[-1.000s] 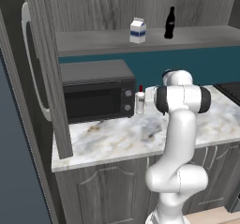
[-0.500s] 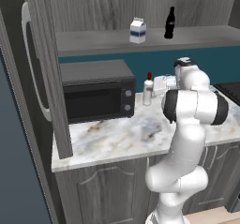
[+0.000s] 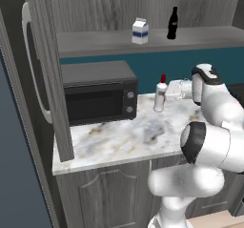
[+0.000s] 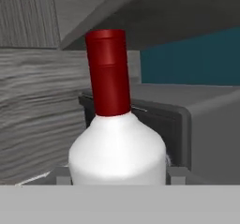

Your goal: Sort all alcoholic drinks to one cabinet, and non-alcoholic drinks to the other.

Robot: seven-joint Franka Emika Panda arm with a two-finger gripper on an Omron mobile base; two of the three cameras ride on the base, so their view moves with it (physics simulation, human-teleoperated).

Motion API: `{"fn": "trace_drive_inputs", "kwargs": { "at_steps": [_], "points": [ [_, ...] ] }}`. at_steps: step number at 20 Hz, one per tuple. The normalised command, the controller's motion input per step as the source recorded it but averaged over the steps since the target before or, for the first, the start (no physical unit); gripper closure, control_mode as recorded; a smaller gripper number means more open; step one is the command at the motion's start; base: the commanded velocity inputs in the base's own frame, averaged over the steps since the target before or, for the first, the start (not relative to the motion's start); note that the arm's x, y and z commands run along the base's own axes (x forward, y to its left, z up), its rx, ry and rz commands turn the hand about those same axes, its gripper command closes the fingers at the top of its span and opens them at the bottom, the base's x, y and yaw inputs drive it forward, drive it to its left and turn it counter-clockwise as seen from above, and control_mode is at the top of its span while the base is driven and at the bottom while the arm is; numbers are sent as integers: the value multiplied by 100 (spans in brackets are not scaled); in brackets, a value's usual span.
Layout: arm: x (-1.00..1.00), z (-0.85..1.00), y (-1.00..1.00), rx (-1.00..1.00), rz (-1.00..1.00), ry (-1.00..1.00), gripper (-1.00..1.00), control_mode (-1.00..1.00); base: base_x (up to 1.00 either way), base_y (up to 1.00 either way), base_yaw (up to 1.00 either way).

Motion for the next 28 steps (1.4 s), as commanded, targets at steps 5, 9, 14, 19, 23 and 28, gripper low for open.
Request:
{"fn": "trace_drive_inputs", "kwargs": {
  "at_steps": [5,9,14,19,23,28],
  "points": [
    [-98,86,0,0,-19,0,100,-100,0,0,0],
    [-98,85,0,0,-21,7,100,-100,0,0,0],
    [-98,51,0,0,-20,16,100,-100,0,0,0],
    [-88,23,0,0,-17,25,100,-100,0,0,0],
    [-61,9,0,0,-16,27,100,-100,0,0,0],
    [-39,18,1,-3,-12,17,100,-100,0,0,0]
  ]
}}
